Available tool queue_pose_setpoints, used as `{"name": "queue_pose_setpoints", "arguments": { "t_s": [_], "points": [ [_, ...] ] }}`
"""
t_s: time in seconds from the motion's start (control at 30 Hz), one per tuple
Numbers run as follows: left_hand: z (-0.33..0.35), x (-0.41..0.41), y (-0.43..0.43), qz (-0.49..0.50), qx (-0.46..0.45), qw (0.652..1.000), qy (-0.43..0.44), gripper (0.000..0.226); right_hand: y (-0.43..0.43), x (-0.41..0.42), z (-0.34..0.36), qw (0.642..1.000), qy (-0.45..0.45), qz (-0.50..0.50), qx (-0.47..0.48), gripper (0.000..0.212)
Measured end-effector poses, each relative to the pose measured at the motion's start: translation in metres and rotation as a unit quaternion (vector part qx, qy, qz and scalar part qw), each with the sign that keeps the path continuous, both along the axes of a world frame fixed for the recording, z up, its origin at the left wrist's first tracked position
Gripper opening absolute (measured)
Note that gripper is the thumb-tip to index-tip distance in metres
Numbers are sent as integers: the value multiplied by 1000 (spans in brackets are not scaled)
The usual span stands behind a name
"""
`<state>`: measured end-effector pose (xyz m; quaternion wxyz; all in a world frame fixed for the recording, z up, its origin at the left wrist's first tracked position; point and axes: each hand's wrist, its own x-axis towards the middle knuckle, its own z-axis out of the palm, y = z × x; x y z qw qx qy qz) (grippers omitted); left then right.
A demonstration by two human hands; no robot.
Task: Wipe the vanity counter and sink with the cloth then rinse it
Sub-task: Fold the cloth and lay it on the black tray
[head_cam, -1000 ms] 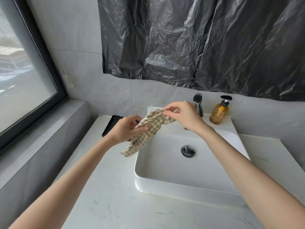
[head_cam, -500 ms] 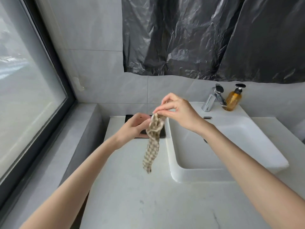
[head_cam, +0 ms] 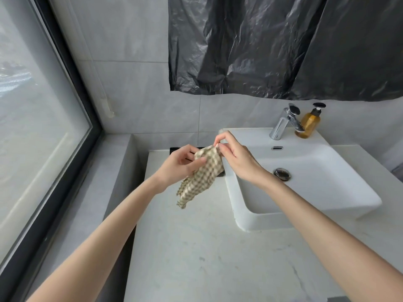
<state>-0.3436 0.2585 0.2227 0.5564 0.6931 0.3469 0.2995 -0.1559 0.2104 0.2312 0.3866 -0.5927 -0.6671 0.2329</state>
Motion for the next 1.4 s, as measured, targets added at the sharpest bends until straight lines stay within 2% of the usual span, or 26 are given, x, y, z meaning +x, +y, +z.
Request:
{"name": "queue_pose_setpoints", "arguments": {
  "t_s": [0.13, 0.2, 0.37, 0.43, 0.53, 0.63, 0.67, 0.73, 0.8, 0.93, 1.0, 1.13, 1.23, 1.33, 1.4],
  "points": [
    [-3, -3, 6, 32, -10, 999, -20, 12, 4, -7, -14, 998, 64, -16, -15, 3],
    [-4, -6, 10, 48, -19, 998, -20, 10, 7, -2, -20, 996, 80, -8, -44, 16],
    [-7, -17, 19, 58, -40, 997, -33, 9, 8, 24, -34, 982, -54, 79, -161, 32],
    [-12, -23, 24, 58, -13, 998, -21, 16, 9, 31, -40, 975, -102, 66, -185, 25],
    [-26, -33, 34, 91, 47, 995, 19, 22, 14, 37, -42, 972, -146, 25, -182, 14],
    [-37, -46, 44, 186, 85, 977, 66, 29, 22, 42, -38, 966, -215, -17, -143, 10],
    [-40, -51, 47, 214, 80, 971, 75, 31, 25, 42, -37, 973, -200, -33, -114, 11],
    [-43, -58, 50, 232, 74, 964, 108, 33, 31, 39, -36, 989, -113, -73, -63, 13],
    [-45, -62, 51, 216, 56, 968, 114, 30, 37, 34, -34, 993, -35, -94, -63, 12],
    [-41, -70, 43, 146, -63, 985, 73, 26, 32, 30, -36, 975, 106, -52, -186, 14],
    [-44, -76, 39, 109, -129, 983, 69, 26, 25, 30, -39, 960, 136, -31, -241, 15],
    [-58, -82, 31, 57, -254, 961, 88, 17, 16, 31, -51, 942, 117, -1, -313, 16],
    [-80, -85, 27, 44, -271, 947, 165, 14, 12, 26, -68, 926, 75, 4, -369, 16],
    [-108, -81, 26, 57, -230, 943, 236, 20, 17, 20, -95, 924, -38, -1, -381, 13],
    [-129, -74, 28, 87, -229, 938, 247, 25, 23, 18, -116, 921, -152, 6, -358, 14]
  ]
}}
